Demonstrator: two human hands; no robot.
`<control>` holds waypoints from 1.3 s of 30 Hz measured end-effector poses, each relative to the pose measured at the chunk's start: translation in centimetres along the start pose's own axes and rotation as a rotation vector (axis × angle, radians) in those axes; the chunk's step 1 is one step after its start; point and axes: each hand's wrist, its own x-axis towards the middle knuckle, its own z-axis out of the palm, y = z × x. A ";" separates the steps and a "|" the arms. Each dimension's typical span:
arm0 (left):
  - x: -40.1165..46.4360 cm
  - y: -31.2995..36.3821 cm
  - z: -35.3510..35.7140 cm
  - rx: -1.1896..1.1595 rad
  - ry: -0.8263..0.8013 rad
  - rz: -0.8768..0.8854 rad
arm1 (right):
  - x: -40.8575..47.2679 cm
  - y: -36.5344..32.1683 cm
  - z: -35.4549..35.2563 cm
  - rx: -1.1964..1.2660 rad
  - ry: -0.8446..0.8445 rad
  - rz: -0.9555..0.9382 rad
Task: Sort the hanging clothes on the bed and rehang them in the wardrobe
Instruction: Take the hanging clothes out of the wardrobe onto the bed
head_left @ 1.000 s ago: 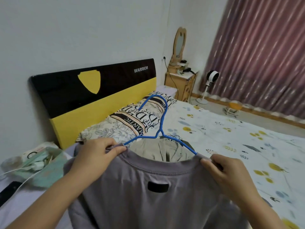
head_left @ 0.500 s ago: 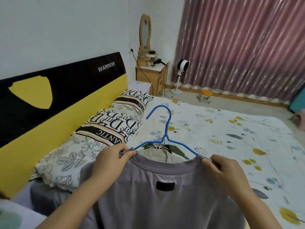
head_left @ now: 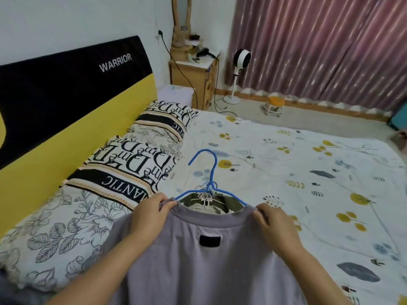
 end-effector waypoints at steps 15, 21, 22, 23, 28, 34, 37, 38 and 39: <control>6.8 -10.3 15.7 0.554 -0.198 0.037 | 13.8 7.2 17.8 -0.159 -0.274 0.217; 4.8 -14.0 18.9 0.609 -0.515 -0.084 | 14.4 7.8 21.4 -0.227 -0.252 0.165; 4.8 -14.2 18.9 0.593 -0.556 -0.164 | 14.0 7.7 22.0 -0.251 -0.221 0.148; 4.8 -14.4 19.3 0.584 -0.560 -0.213 | 13.7 7.3 22.3 -0.248 -0.234 0.141; 4.6 -14.4 20.3 0.607 -0.607 -0.269 | 11.3 6.0 25.0 -0.334 -0.464 0.082; 4.9 -13.8 19.8 0.634 -0.723 -0.313 | 11.5 5.4 24.1 -0.360 -0.640 0.141; 5.3 -12.4 18.7 0.627 -0.760 -0.334 | 11.9 4.7 23.1 -0.370 -0.678 0.123; 5.4 -11.9 18.3 0.629 -0.775 -0.334 | 12.1 4.4 22.6 -0.394 -0.695 0.115; 5.4 -11.5 17.7 0.622 -0.791 -0.330 | 12.5 4.0 22.2 -0.420 -0.703 0.104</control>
